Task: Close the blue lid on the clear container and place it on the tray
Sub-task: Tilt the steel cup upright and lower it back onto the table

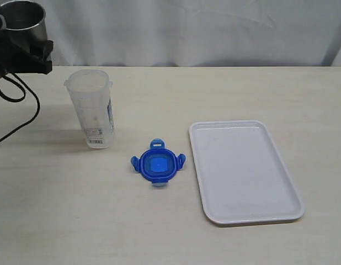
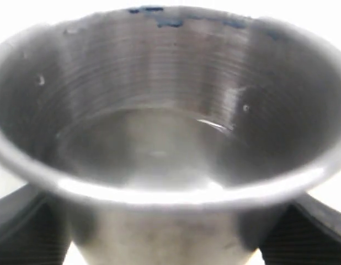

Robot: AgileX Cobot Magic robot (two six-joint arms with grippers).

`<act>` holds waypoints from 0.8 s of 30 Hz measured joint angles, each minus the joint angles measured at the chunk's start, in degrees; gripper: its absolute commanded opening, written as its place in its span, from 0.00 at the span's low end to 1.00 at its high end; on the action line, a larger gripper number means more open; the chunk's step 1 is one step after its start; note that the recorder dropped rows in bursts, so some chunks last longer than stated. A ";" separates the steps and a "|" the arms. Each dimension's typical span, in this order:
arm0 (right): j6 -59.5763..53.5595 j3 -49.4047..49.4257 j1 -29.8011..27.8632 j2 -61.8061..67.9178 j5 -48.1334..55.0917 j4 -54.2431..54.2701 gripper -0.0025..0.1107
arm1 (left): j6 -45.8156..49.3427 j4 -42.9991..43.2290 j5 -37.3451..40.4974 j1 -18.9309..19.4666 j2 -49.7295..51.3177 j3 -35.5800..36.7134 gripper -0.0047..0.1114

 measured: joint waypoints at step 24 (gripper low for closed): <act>0.00 0.00 0.00 0.00 0.00 0.00 0.06 | -13.38 1.34 5.38 2.43 27.18 -23.95 0.04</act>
